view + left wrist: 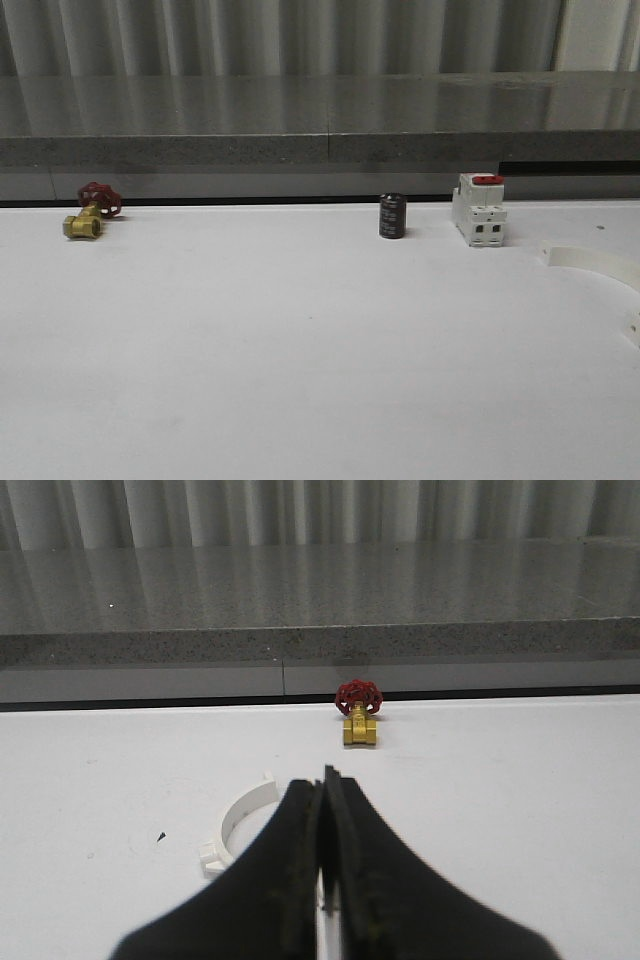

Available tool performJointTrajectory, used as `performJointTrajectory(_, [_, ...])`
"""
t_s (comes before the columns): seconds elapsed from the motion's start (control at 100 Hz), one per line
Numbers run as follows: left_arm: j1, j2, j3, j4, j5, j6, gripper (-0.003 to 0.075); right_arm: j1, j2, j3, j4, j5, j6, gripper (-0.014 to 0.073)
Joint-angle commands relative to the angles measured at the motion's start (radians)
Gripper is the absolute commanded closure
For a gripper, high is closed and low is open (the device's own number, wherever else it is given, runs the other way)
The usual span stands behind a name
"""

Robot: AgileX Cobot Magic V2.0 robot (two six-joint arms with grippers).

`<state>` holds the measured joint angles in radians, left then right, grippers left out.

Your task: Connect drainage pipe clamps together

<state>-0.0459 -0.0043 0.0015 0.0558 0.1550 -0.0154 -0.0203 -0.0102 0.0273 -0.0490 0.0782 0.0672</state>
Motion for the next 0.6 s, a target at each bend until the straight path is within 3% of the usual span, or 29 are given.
performJointTrajectory(0.0, [0.0, -0.027, 0.045, -0.001, -0.075, -0.001, 0.0741, 0.0, -0.019, -0.016, 0.002, -0.078, -0.008, 0.0659])
performJointTrajectory(0.59, [0.0, -0.027, 0.045, -0.01, -0.083, -0.001, 0.0741, 0.0, -0.019, -0.016, 0.002, -0.078, -0.008, 0.0659])
